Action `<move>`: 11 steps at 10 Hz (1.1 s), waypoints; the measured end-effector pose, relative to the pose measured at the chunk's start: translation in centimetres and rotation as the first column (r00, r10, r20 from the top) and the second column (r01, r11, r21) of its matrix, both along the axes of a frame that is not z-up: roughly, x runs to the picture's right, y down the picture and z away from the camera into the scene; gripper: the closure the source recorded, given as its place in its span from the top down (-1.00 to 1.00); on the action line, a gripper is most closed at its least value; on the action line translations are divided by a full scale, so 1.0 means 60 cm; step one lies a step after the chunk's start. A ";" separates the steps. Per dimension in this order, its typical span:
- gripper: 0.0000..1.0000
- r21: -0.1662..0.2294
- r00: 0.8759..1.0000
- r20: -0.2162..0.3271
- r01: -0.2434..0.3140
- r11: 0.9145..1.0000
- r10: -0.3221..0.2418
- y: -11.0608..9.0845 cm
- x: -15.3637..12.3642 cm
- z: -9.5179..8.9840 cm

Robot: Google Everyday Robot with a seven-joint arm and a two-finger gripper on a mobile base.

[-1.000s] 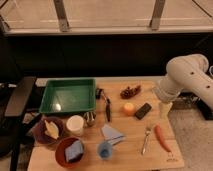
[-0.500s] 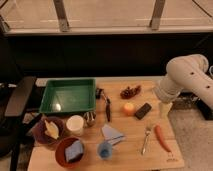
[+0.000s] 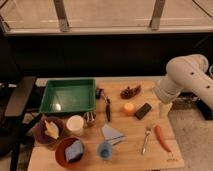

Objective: Place fork in plastic cup

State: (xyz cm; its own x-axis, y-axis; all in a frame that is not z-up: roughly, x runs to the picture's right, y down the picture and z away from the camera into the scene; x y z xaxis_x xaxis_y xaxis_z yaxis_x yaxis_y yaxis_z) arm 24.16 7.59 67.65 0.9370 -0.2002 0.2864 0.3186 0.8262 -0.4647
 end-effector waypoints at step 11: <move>0.58 -0.015 0.948 0.195 0.258 0.966 -0.250 0.105 -0.067 0.046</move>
State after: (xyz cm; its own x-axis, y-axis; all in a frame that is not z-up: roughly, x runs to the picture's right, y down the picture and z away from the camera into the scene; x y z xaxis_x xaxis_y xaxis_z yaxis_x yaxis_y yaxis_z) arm 20.14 13.86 70.41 0.7842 -0.4091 0.4665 0.6008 0.6886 -0.4060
